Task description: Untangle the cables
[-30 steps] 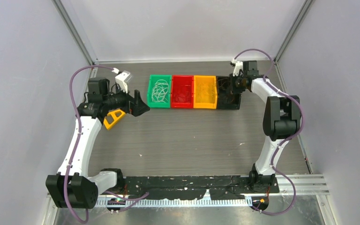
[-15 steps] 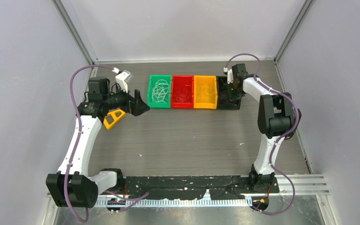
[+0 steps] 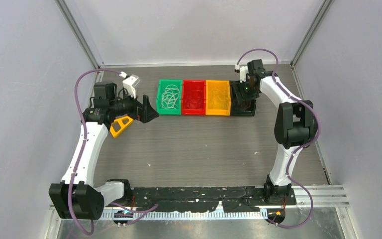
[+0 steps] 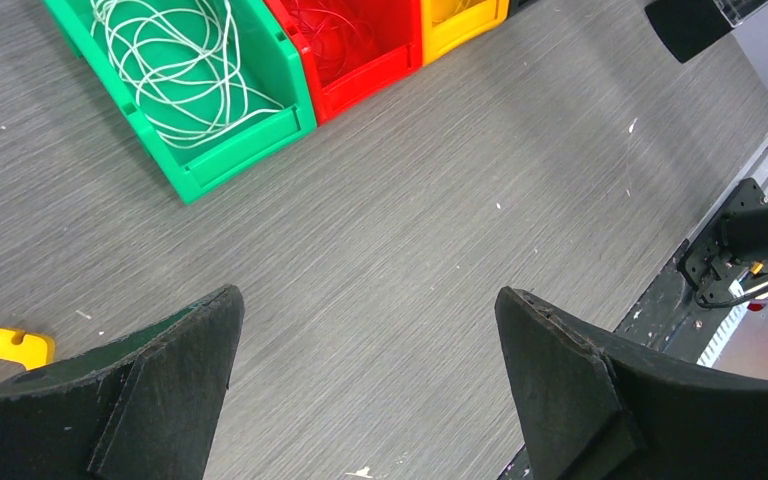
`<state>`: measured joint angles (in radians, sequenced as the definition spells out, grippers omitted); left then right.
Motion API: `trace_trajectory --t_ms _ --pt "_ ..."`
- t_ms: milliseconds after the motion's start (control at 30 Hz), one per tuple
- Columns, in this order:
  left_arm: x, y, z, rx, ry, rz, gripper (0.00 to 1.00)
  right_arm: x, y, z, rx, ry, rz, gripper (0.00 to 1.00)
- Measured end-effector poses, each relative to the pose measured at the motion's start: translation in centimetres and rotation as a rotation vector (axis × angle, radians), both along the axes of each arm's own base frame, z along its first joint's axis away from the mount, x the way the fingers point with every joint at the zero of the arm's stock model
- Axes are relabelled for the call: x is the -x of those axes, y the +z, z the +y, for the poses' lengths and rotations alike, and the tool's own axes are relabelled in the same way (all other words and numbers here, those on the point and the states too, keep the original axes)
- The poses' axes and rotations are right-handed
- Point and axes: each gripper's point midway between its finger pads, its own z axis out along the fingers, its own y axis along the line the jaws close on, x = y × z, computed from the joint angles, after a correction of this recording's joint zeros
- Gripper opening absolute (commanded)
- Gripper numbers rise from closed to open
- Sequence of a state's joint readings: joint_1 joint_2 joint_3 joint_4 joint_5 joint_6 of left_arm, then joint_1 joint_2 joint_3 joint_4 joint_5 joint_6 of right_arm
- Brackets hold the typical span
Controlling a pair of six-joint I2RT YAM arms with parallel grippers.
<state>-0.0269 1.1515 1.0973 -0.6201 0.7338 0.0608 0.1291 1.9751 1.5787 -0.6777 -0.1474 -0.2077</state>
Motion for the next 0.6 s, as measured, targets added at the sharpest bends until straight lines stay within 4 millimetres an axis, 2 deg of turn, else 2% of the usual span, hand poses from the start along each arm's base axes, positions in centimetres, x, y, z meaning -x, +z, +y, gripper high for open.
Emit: trace_trajectory --t_ms 133,233,367,467,600 --pt "-0.2 -0.3 0.0 -0.001 -0.001 0.012 1.0 1.0 2.6 0.7 -0.033 0.067 -0.016 0.61" --pt "-0.4 -0.3 0.0 0.0 -0.002 0.019 1.0 0.8 4.8 1.3 -0.058 0.107 -0.066 0.6" --pt "-0.5 -0.1 -0.1 0.004 -0.01 0.023 1.0 -0.9 7.4 2.0 -0.084 0.131 -0.135 0.58" --pt "-0.5 0.1 -0.1 0.003 -0.012 0.023 1.0 -2.9 9.1 2.5 -0.102 0.136 -0.186 0.55" --pt "-0.6 0.4 -0.1 0.002 -0.012 0.022 0.99 -5.2 8.7 3.0 -0.119 0.121 -0.192 0.5"
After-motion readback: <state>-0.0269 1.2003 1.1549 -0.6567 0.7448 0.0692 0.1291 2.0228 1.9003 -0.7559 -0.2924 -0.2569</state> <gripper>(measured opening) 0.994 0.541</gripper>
